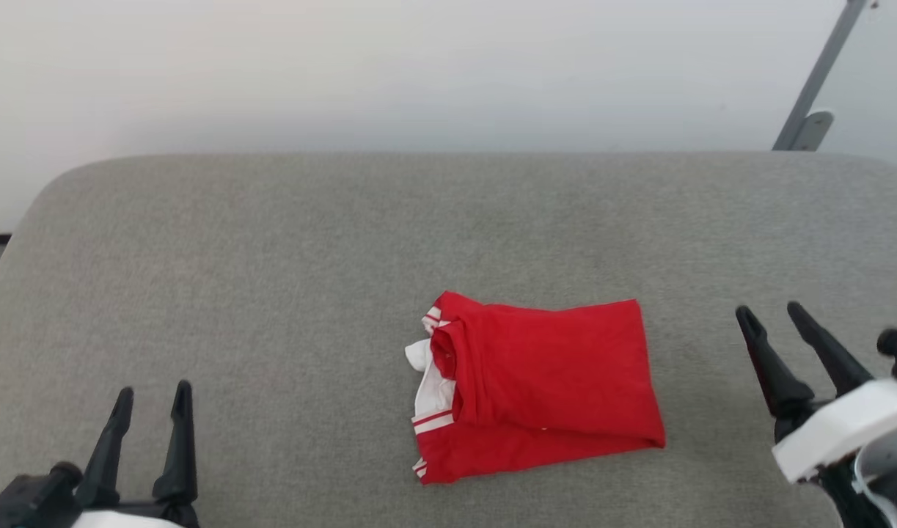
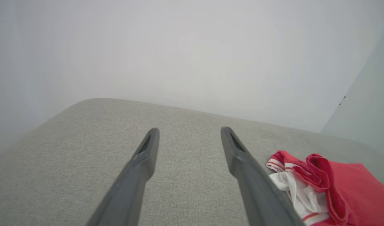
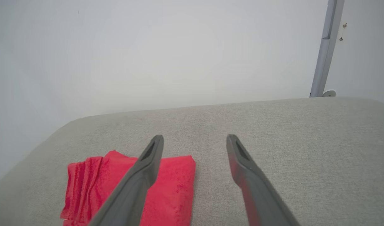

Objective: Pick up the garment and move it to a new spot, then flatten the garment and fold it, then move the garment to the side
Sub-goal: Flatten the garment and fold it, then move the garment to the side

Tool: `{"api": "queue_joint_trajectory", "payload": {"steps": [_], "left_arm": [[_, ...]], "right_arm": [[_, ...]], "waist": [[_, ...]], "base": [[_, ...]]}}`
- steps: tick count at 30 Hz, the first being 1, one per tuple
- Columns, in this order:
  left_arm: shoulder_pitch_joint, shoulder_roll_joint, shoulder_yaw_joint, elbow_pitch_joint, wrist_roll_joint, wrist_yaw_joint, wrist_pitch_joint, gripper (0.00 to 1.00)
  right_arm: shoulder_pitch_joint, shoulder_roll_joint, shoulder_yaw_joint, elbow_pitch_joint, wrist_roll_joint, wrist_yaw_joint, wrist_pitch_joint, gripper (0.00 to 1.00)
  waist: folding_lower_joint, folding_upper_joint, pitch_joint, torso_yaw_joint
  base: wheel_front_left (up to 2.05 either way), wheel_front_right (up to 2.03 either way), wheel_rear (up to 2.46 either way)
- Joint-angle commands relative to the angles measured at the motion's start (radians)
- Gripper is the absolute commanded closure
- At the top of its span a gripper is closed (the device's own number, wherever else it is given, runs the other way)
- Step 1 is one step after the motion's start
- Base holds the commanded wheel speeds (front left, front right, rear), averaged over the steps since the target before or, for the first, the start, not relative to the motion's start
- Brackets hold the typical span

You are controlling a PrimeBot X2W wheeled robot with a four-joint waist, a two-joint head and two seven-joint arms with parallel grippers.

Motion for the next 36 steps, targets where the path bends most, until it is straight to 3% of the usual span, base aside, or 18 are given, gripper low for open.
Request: {"api": "queue_joint_trajectory", "payload": {"steps": [1,7,14,26,36], "left_arm": [[0.021,-0.005,0.010,-0.004,0.017,-0.003,-0.004,0.00],[0.053,-0.022,0.028,-0.004,0.050,-0.003,-0.004,0.00],[0.065,-0.034,0.031,0.008,0.083,-0.003,-0.004,0.00],[0.064,-0.061,0.026,0.016,0.106,-0.003,-0.004,0.00],[0.049,-0.069,0.013,0.025,0.120,-0.003,-0.004,0.00]], "right_arm": [[0.021,0.003,0.003,0.016,-0.014,0.000,-0.049,0.00],[0.069,0.015,0.012,0.063,-0.039,0.000,-0.182,0.00],[0.103,0.013,0.036,0.120,-0.032,0.000,-0.263,0.00],[0.132,0.011,0.069,0.172,-0.037,0.000,-0.379,0.00],[0.131,0.023,0.040,0.180,-0.089,0.000,-0.411,0.00]], "waist": [[0.0000,-0.0001,-0.019,-0.016],[0.0000,-0.0001,-0.037,-0.029],[0.0000,-0.0001,-0.049,-0.030],[0.0000,-0.0001,-0.062,-0.026],[0.0000,-0.0001,-0.060,-0.025]], "base": [[0.00,0.00,0.00],[0.00,0.00,0.00],[0.00,0.00,0.00],[0.00,0.00,0.00],[0.00,0.00,0.00]]}}
